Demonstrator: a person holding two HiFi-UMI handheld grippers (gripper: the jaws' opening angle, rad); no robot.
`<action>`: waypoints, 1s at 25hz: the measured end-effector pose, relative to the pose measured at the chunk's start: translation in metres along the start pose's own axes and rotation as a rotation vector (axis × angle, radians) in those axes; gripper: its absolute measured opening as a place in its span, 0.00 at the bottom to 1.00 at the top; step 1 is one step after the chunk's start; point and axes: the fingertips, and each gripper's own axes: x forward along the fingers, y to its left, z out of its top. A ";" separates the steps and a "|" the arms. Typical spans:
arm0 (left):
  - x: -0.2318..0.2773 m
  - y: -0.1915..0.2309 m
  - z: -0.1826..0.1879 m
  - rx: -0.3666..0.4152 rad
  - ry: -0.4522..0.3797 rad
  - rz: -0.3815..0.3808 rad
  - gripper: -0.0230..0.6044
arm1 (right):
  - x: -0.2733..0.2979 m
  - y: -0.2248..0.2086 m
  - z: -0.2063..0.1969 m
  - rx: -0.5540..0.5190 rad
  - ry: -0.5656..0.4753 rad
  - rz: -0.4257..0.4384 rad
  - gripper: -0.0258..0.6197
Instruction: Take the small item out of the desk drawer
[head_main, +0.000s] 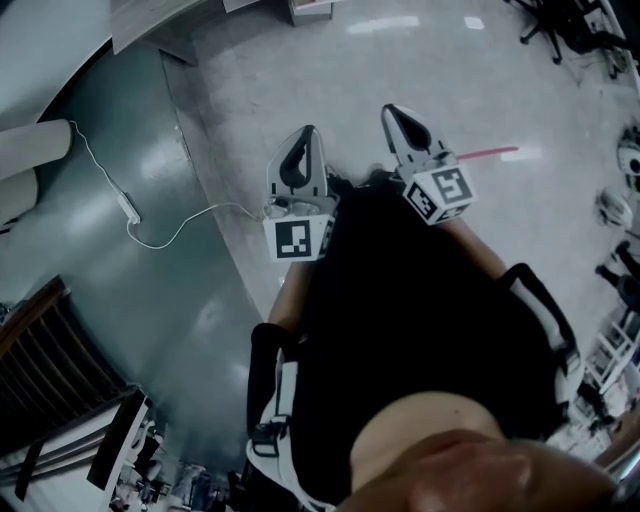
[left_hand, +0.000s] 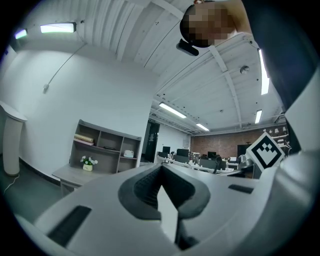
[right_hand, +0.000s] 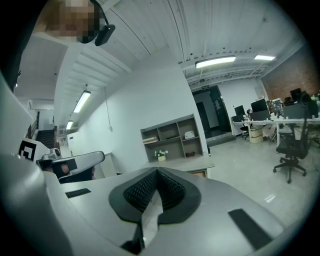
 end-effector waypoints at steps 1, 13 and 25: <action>0.000 0.005 0.001 0.002 -0.001 -0.010 0.03 | 0.003 0.003 0.001 0.000 -0.003 -0.008 0.04; 0.024 0.037 -0.006 -0.042 0.021 -0.049 0.03 | 0.050 0.003 0.008 -0.019 -0.008 -0.047 0.04; 0.114 0.082 0.004 -0.019 0.029 0.001 0.03 | 0.146 -0.051 0.037 -0.023 -0.010 -0.018 0.04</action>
